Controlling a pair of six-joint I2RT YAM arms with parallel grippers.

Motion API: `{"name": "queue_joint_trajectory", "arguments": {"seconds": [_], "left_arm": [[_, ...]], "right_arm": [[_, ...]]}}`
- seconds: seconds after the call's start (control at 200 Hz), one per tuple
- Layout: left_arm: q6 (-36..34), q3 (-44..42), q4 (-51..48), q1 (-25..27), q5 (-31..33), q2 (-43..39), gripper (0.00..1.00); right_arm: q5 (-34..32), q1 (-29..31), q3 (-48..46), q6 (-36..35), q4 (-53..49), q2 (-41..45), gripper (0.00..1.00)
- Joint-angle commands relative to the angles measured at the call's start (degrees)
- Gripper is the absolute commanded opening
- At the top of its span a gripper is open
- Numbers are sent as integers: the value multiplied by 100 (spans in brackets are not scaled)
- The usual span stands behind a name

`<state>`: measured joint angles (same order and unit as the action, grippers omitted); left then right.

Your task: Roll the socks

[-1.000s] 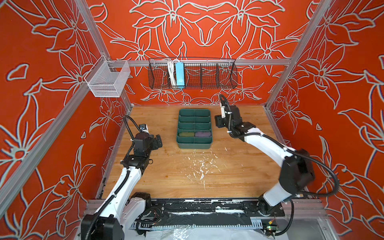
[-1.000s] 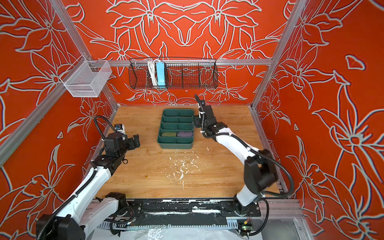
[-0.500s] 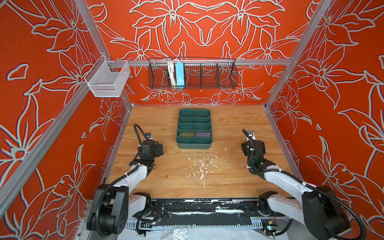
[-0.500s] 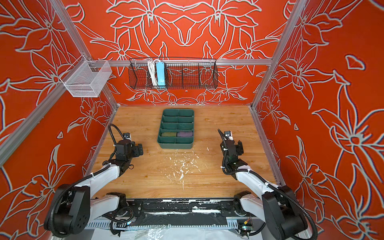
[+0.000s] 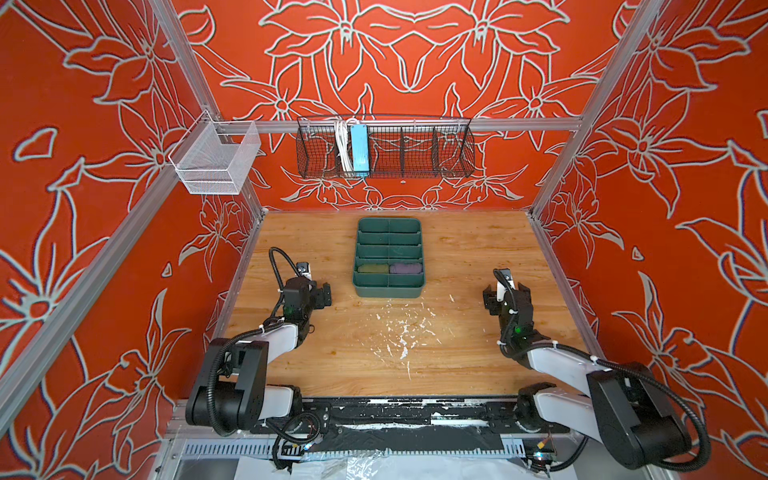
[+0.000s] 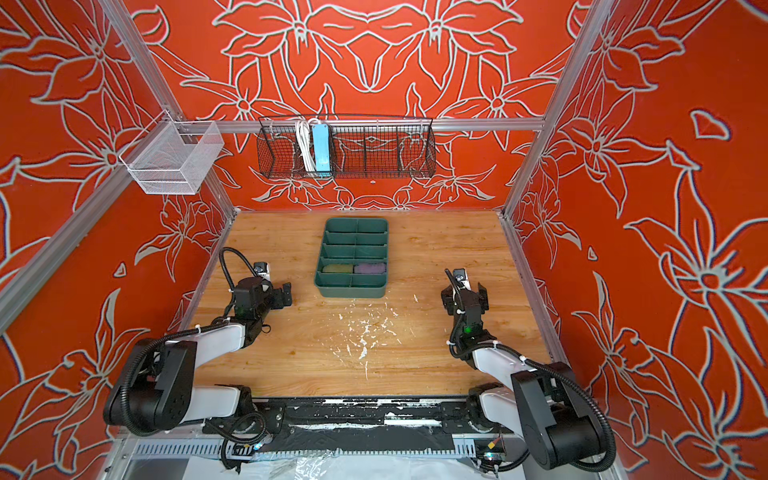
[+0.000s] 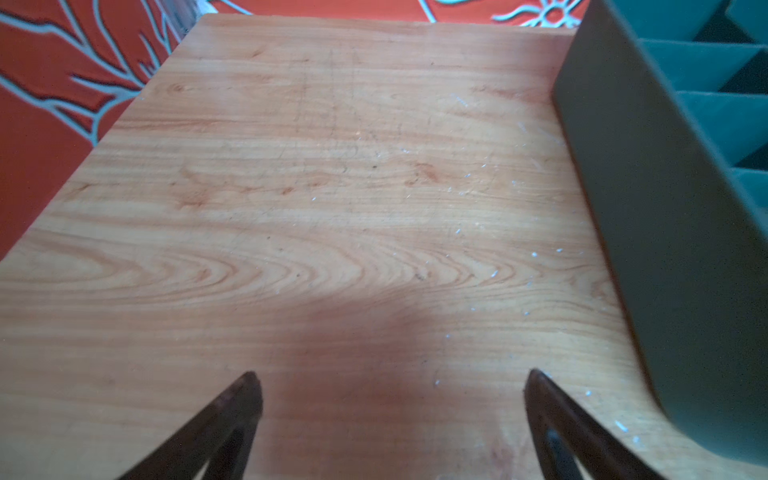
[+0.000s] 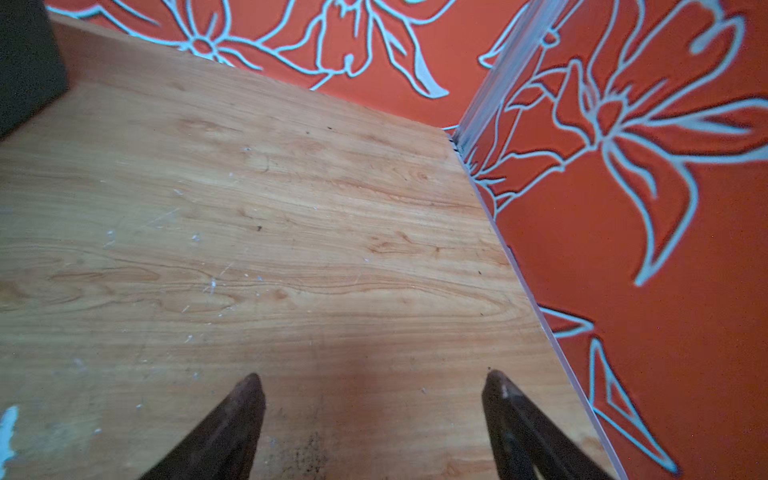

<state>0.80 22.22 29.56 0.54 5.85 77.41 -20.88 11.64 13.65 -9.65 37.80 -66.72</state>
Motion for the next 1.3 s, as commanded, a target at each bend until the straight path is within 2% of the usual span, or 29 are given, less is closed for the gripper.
{"name": "queue_joint_trajectory", "arguments": {"seconds": [0.0, 0.06, 0.11, 0.155, 0.275, 0.345, 0.41, 0.455, 0.47, 0.485, 0.535, 0.601, 0.671, 0.726, 0.786, 1.016, 1.296], "left_arm": [[-80, -52, 293, -32, -154, 18, 97], [-80, -42, 271, -27, -155, 25, 97], [-80, -41, 272, -28, -159, 21, 97], [-80, -42, 277, -27, -162, 20, 97], [-80, -56, 285, -28, -158, 5, 97], [-80, -57, 291, -34, -153, 8, 98], [-80, -60, 294, -36, -158, 5, 97], [-80, -60, 282, -36, -155, 10, 97], [-80, -60, 287, -40, -162, 8, 97], [-80, -57, 282, -37, -156, 3, 97], [-80, -60, 285, -36, -161, 7, 97], [-80, -59, 287, -36, -159, 4, 97], [-80, -60, 283, -40, -155, 9, 98], [-80, -59, 287, -40, -162, 10, 97], [-82, -61, 286, -36, -159, 12, 97], [-80, -33, 264, -36, -171, 32, 97], [-18, 38, 153, -266, -620, 79, 97]], "right_arm": [[1332, -136, -229, 141, 550, 243, 85], [1574, -154, -296, 149, 625, 285, 84], [1388, -188, -280, 68, 722, 160, 84], [1134, -349, -233, 394, 932, -60, 85], [1904, -636, -143, 420, 1630, -1075, 86], [2040, -645, -131, 384, 2239, -1567, 86], [1983, -710, 230, 434, 1001, -1242, 86], [2051, -789, 250, 539, 1358, -1505, 88], [1997, -794, 268, 575, 1418, -1547, 95], [1939, -801, 304, 613, 1339, -1538, 97], [1896, -825, 446, 611, 758, -1353, 98], [1867, -882, 449, 752, 1033, -1526, 98], [1741, -922, 593, 835, 526, -1427, 98], [1751, -935, 535, 842, 806, -1505, 98], [1746, -935, 579, 838, 568, -1424, 98], [1743, -935, 546, 839, 670, -1427, 98], [1746, -935, 541, 833, 675, -1421, 98]]}}
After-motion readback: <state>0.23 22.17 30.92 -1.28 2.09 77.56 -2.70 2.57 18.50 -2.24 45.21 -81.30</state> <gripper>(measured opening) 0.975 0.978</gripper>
